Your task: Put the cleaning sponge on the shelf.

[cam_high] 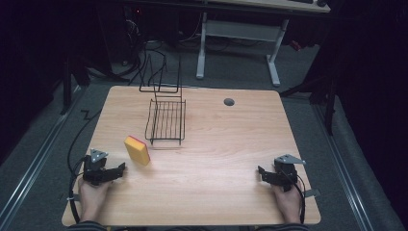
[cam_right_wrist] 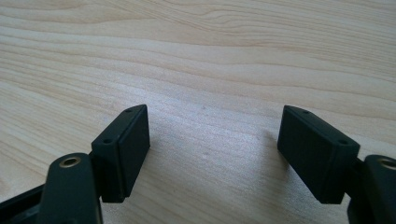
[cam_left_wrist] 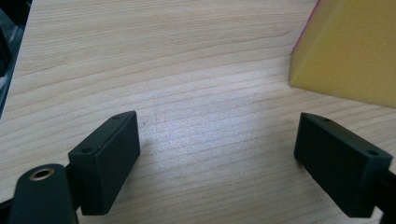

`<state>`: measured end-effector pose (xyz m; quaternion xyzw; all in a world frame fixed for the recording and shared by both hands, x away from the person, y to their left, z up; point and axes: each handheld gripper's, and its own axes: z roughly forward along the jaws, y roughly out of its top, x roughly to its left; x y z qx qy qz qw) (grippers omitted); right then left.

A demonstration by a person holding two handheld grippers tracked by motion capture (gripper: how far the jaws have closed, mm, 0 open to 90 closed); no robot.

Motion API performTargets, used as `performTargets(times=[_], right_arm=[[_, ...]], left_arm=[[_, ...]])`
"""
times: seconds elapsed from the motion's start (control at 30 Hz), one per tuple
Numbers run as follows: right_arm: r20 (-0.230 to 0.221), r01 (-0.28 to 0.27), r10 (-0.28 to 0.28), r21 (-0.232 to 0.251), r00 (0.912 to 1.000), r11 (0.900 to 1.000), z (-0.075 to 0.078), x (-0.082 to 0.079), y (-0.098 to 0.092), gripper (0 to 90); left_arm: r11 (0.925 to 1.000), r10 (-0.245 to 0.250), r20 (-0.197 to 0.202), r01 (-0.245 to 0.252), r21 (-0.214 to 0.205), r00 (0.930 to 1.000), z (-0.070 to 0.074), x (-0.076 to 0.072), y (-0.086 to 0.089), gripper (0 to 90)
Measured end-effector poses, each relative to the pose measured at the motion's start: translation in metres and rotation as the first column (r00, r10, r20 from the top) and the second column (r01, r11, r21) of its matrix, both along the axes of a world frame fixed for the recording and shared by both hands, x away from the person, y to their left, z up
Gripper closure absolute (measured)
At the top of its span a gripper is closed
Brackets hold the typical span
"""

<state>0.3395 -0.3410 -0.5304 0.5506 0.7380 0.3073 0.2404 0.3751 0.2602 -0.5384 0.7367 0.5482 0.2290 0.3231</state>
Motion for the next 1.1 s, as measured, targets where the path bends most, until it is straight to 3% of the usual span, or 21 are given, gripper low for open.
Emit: performTargets(times=[0.63, 1.1], right_arm=[[0.000, 0.000, 0.000, -0.001, 1.0000, 1.0000, 0.000, 0.000, 0.000, 25.7], [0.001, 0.000, 0.000, -0.001, 1.0000, 1.0000, 0.000, 0.000, 0.000, 25.7]], left_arm=[[0.9991, 0.021, 0.015, -0.021, -0.036, 0.9997, 0.002, -0.008, 0.008, 13.6], [0.9981, 0.002, 0.059, 0.001, -0.062, 0.9983, 0.018, -0.021, 0.012, 10.7]])
